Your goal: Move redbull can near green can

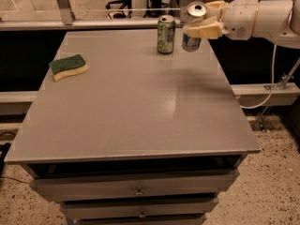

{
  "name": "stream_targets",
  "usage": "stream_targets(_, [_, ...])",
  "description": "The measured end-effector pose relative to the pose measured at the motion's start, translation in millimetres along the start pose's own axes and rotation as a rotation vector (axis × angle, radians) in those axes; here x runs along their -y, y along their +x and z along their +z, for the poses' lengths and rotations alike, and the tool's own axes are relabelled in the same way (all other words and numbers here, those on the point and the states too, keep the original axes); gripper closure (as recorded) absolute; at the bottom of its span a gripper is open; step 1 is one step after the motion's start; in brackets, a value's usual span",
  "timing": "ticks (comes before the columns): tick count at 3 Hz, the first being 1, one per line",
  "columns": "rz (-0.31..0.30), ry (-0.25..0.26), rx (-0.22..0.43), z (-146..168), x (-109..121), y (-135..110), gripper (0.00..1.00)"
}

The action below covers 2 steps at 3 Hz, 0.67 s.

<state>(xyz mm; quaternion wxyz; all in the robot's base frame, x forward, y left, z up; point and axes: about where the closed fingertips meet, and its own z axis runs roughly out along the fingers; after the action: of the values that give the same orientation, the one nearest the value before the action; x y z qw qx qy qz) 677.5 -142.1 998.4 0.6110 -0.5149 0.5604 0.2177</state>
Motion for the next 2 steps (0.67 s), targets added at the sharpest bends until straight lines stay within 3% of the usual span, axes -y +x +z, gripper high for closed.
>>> stream_targets(1, [0.012, 0.045, -0.017, 7.9, 37.7, 21.3, 1.0])
stream_targets(2, [0.053, 0.078, -0.066, 11.2, 60.8, 52.2, 1.0])
